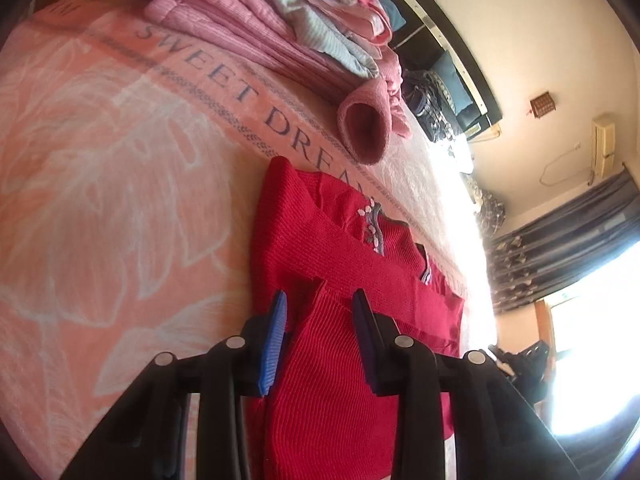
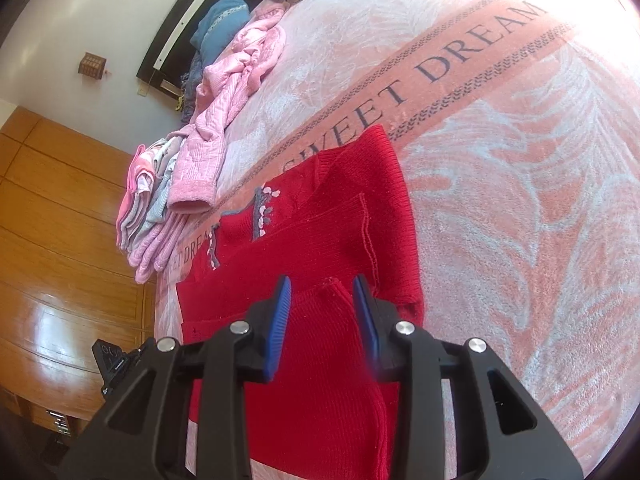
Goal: Fold small clothes
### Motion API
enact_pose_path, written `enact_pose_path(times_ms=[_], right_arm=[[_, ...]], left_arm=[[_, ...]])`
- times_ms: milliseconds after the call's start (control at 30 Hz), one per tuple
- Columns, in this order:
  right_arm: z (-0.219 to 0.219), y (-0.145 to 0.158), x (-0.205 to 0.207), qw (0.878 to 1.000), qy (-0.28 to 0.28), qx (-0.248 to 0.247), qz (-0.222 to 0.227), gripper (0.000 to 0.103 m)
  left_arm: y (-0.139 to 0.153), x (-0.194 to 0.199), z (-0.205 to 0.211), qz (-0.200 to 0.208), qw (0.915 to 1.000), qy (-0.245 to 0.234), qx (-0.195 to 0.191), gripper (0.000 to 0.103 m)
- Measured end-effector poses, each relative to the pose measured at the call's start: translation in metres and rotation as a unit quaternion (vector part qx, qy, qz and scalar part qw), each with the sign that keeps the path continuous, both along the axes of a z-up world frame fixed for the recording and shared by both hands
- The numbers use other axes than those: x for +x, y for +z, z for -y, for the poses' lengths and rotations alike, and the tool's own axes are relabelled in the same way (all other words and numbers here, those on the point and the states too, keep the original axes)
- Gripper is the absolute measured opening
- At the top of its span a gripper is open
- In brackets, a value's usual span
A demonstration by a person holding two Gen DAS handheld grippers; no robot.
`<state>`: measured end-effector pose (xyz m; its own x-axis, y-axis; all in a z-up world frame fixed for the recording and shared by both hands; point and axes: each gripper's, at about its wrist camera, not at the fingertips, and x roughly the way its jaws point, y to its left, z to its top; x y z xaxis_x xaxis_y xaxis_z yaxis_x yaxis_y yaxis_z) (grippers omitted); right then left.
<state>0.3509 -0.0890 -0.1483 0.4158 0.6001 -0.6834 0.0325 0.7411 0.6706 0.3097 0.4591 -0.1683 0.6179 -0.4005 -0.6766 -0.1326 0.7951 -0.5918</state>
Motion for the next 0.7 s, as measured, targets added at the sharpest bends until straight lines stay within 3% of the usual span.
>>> enact_pose_path(times_ms=[67,200,400,567,633,667,700], right_arm=[[-0.010,-0.001,0.000,1.000,0.018,-0.007,0.002,0.033],[-0.026,-0.004,-0.001,0.999,0.049,-0.024,0.005,0.033],[-0.033,-0.012,-0.002,0.997,0.072,-0.039,0.008,0.035],[-0.032,-0.024,0.000,0.996,0.077,-0.052,0.003,0.035],[-0.031,-0.029,0.000,0.996,0.078,-0.053,-0.001,0.035],[-0.031,-0.030,-0.001,0.995,0.080,-0.054,-0.002,0.035],[-0.031,-0.031,-0.001,0.995,0.080,-0.056,-0.001,0.035]], left_arm=[[0.001,0.012,0.019,0.000,0.9985,-0.031,0.045,0.036],[-0.003,0.029,0.043,-0.005,0.9923,-0.073,0.100,0.039],[-0.026,0.040,0.055,-0.026,0.9817,-0.100,0.160,0.040],[-0.033,0.043,0.059,-0.015,0.9777,-0.111,0.177,0.039],[-0.032,0.042,0.062,-0.002,0.9777,-0.117,0.174,0.030],[-0.031,0.041,0.063,0.002,0.9775,-0.121,0.173,0.014],[-0.029,0.039,0.064,0.006,0.9771,-0.123,0.174,0.010]])
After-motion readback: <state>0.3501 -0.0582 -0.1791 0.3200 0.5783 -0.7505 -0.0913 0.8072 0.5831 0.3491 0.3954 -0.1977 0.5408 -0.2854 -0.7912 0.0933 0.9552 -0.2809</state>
